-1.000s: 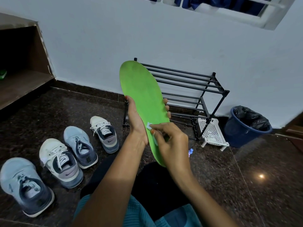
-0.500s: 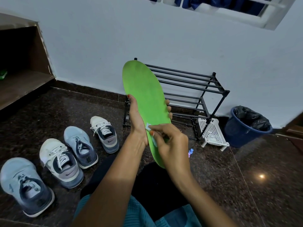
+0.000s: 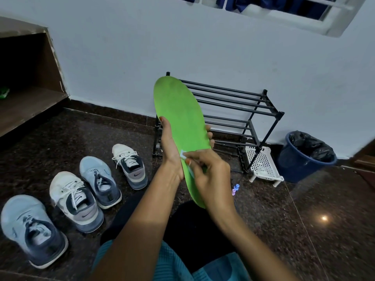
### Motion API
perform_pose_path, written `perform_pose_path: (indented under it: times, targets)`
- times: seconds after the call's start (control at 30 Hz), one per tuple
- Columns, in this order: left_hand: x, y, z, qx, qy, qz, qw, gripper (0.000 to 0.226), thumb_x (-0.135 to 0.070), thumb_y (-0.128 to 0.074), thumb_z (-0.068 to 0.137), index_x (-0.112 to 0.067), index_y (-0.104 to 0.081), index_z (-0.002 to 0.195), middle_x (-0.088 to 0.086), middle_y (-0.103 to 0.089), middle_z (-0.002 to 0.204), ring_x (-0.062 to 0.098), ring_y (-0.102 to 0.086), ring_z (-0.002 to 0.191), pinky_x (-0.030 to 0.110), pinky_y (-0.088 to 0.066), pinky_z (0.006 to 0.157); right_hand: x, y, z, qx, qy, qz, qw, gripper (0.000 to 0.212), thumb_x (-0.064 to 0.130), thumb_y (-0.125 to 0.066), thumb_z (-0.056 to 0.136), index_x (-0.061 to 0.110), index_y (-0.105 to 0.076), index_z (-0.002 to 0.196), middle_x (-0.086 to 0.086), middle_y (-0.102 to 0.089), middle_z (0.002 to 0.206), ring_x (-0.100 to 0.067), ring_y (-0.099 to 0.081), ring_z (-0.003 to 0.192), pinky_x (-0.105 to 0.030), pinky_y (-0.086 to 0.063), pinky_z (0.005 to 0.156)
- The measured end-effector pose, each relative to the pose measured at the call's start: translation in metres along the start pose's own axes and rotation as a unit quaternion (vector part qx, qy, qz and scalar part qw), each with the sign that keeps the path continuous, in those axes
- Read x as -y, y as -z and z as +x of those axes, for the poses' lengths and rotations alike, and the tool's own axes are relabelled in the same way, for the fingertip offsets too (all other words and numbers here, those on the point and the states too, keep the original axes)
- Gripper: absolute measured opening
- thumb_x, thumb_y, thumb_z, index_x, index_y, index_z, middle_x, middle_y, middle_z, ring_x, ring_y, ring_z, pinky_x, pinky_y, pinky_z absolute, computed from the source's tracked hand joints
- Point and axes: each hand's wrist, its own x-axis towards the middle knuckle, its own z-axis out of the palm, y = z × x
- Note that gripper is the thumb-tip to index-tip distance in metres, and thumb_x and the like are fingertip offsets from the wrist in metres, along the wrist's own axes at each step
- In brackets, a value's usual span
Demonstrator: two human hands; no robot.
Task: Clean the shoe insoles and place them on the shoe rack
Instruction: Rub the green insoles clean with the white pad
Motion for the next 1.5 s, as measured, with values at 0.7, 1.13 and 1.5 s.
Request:
perform_pose_path:
  times: [0.7, 1.13, 1.5]
  targets:
    - [-0.003, -0.003, 0.002, 0.002, -0.010, -0.023, 1.000, 0.094, -0.080, -0.012, 0.083, -0.001, -0.060, 0.100, 0.014, -0.062, 0.085, 0.023, -0.058, 0.067, 0.029, -0.051, 0.061, -0.002, 0.002, -0.030, -0.011, 0.016, -0.014, 1.000, 0.022, -0.001, -0.057, 0.076, 0.008, -0.071, 0.089, 0.002, -0.059, 0.082, -0.003, -0.054, 0.080, -0.004, -0.038, 0.075]
    - [-0.001, 0.001, 0.004, 0.001, 0.003, 0.000, 1.000, 0.095, -0.079, -0.014, 0.084, -0.001, -0.064, 0.102, 0.016, -0.067, 0.089, 0.024, -0.065, 0.076, 0.038, -0.055, 0.079, -0.010, 0.006, 0.010, -0.048, 0.007, -0.078, 0.996, 0.019, -0.003, -0.063, 0.076, 0.009, -0.073, 0.088, 0.002, -0.059, 0.078, -0.017, -0.053, 0.077, 0.001, -0.031, 0.076]
    - [-0.001, -0.011, -0.005, -0.013, 0.057, 0.139, 0.989, 0.060, -0.057, -0.047, 0.073, -0.005, -0.070, 0.092, 0.011, -0.071, 0.094, 0.019, -0.068, 0.085, 0.031, -0.054, 0.081, -0.005, 0.005, 0.032, -0.098, -0.056, -0.028, 0.993, 0.017, -0.003, -0.061, 0.082, 0.004, -0.071, 0.095, 0.004, -0.058, 0.083, -0.008, -0.055, 0.078, -0.005, -0.039, 0.071]
